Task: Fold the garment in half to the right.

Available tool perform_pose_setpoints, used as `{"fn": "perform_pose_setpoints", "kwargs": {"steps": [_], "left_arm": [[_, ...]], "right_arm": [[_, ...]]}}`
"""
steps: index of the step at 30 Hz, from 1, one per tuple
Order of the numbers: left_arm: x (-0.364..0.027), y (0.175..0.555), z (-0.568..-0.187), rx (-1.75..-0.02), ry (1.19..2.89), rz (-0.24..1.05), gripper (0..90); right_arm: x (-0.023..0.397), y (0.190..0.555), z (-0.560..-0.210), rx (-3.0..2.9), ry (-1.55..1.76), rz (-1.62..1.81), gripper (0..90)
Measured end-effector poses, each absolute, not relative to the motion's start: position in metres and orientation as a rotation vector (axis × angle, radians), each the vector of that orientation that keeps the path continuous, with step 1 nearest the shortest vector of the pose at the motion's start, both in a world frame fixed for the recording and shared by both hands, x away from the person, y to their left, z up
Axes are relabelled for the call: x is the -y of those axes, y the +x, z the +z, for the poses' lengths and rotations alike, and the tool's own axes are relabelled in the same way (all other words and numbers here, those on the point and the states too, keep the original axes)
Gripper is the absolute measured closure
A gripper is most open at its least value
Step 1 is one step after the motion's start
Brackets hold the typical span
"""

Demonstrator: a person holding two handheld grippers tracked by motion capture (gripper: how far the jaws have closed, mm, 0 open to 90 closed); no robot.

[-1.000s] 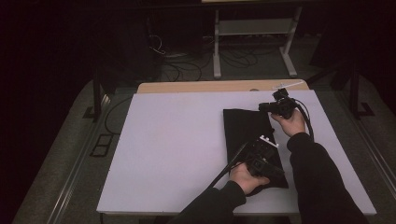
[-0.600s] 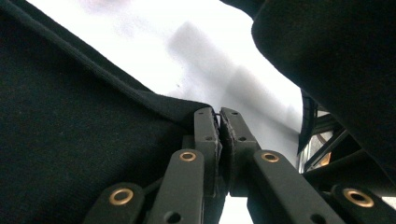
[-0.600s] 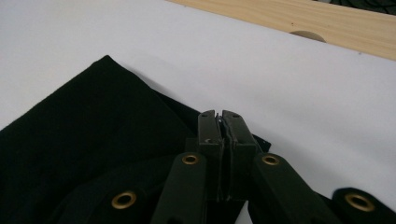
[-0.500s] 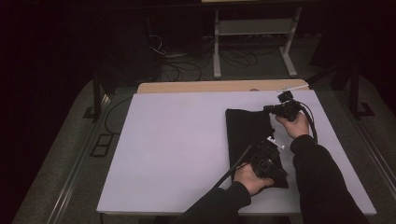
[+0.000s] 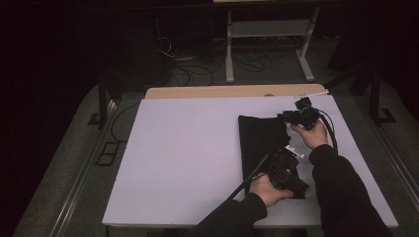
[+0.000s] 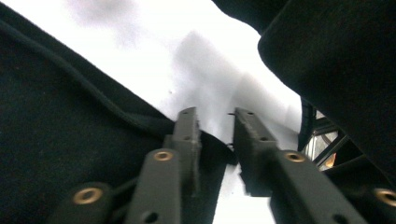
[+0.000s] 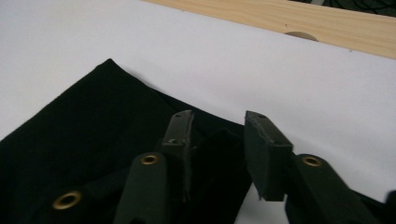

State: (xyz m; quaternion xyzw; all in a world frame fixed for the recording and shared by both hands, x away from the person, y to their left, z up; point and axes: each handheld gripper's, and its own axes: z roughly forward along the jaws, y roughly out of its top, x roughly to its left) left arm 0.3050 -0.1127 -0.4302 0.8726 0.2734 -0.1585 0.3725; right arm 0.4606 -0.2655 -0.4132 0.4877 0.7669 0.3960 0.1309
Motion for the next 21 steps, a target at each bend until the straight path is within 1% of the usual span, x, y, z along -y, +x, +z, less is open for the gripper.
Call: {"fn": "perform_pose_setpoints", "kwargs": {"steps": [2, 6, 9, 11, 12, 14, 17, 21], "left_arm": [[0.111, 0.305, -0.428, -0.702, 2.229, -0.402, 62.8], [0.106, 0.307, -0.423, -0.702, 2.209, -0.394, 53.5], [0.099, 0.309, -0.419, -0.680, 2.218, -0.352, 47.0], [0.094, 0.311, -0.418, -0.686, 2.213, -0.330, 45.0], [0.090, 0.312, -0.417, -0.688, 2.196, -0.329, 42.5], [0.083, 0.313, -0.415, -0.702, 2.156, -0.322, 36.0], [0.072, 0.316, -0.412, -0.694, 2.129, -0.312, 30.6], [0.061, 0.320, -0.408, -0.687, 2.111, -0.303, 22.0]], "right_arm": [[0.265, 0.459, -0.411, -2.227, 1.406, 1.149, 55.8], [0.265, 0.456, -0.406, -2.219, 1.401, 1.170, 44.8], [0.266, 0.453, -0.402, -2.219, 1.397, 1.184, 34.7], [0.267, 0.452, -0.400, -2.219, 1.407, 1.197, 26.5], [0.268, 0.451, -0.399, -2.217, 1.403, 1.203, 23.8], [0.269, 0.449, -0.396, -2.215, 1.402, 1.211, 14.9], [0.269, 0.446, -0.393, -2.216, 1.388, 1.220, 11.6], [0.269, 0.443, -0.390, -2.214, 1.383, 1.219, 1.3]]}}
